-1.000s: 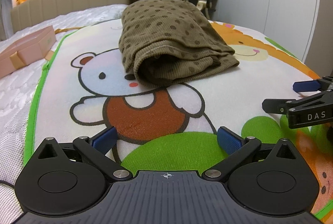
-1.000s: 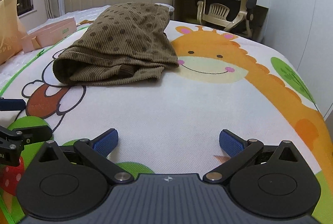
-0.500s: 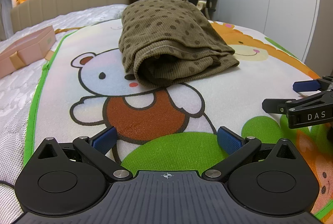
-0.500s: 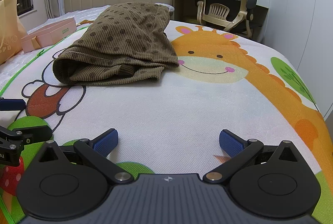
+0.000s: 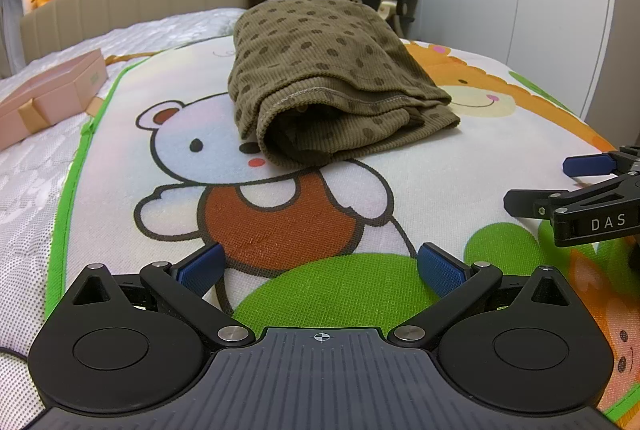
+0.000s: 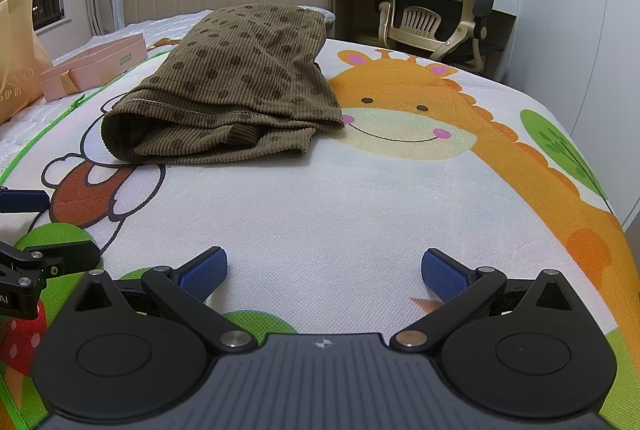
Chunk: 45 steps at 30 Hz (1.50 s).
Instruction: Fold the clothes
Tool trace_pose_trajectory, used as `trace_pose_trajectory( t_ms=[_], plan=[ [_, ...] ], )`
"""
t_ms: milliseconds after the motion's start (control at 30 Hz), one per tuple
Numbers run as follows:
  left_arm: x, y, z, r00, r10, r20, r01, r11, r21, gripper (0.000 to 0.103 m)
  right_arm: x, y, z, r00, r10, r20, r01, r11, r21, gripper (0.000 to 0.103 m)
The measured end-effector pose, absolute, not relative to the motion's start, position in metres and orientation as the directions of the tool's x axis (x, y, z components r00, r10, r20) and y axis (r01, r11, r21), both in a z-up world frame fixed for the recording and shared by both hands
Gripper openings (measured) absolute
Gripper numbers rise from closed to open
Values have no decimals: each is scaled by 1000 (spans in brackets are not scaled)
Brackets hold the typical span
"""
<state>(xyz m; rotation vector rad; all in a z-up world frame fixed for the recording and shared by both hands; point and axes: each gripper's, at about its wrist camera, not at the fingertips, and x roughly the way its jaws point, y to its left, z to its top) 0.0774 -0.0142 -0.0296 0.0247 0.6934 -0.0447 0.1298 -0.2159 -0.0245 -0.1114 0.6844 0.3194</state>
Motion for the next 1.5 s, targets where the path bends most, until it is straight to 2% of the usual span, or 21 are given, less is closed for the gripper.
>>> trace_pose_trajectory(
  t_ms=[1500],
  plan=[
    [80,-14,-30,770,-28,-638,39,999,3,103,130,-217,-24,728,253,-637,-327,945,2,103]
  ],
)
